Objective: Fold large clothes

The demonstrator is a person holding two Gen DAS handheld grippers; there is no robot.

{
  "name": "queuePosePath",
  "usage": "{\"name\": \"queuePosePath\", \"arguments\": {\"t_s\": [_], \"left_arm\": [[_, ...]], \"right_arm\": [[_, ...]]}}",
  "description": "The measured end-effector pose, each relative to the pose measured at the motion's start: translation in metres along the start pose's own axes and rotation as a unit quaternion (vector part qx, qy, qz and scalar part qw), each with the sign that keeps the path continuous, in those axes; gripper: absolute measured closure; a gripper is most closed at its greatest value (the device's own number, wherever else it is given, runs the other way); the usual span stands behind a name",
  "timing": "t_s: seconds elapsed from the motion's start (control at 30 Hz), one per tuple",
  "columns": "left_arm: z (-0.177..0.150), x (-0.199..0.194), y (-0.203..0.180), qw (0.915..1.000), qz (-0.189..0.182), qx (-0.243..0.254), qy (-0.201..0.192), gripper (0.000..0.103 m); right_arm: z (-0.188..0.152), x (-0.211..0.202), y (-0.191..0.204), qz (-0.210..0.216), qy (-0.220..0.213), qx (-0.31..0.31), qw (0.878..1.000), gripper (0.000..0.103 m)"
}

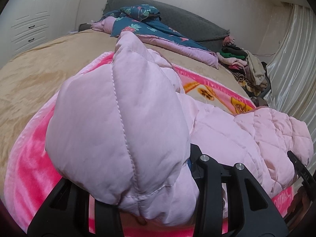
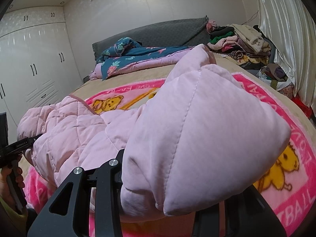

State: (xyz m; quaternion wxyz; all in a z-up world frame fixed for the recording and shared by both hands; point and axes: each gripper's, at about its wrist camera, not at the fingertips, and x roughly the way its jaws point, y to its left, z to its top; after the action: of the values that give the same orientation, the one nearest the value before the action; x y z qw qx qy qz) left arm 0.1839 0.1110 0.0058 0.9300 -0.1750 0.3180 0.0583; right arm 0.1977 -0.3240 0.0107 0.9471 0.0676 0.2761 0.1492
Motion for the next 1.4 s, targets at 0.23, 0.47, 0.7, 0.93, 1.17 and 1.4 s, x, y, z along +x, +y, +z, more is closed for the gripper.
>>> {"name": "queuePosePath", "arguments": {"t_s": [0.23,0.47,0.7,0.93,1.17,1.4], "left_arm": [[-0.012,0.0,0.004,0.9997,0.014,0.015,0.012,0.07],[-0.031,0.003,0.012,0.9991,0.025,0.025,0.023,0.067],[-0.044,0.006,0.018,0.9988,0.034,0.022,0.028,0.061],[-0.047,0.008,0.021,0.9983,0.042,0.013,0.039,0.053],[-0.046,0.001,0.026,0.9979,0.035,-0.003,0.054,0.042],[-0.048,-0.016,0.027,0.9972,0.037,-0.001,0.065,0.02]], "right_arm": [[-0.006,0.0,-0.011,0.0,0.013,0.01,1.0,0.067],[-0.012,0.011,-0.026,0.003,0.049,0.018,0.999,0.064],[-0.026,0.029,-0.045,0.004,0.073,0.059,0.996,0.056],[-0.038,0.04,-0.063,0.011,0.091,0.104,0.99,0.042],[-0.048,0.024,-0.067,0.015,0.108,0.125,0.986,0.019],[-0.056,-0.008,-0.055,-0.004,0.11,0.101,0.989,0.008]]}}
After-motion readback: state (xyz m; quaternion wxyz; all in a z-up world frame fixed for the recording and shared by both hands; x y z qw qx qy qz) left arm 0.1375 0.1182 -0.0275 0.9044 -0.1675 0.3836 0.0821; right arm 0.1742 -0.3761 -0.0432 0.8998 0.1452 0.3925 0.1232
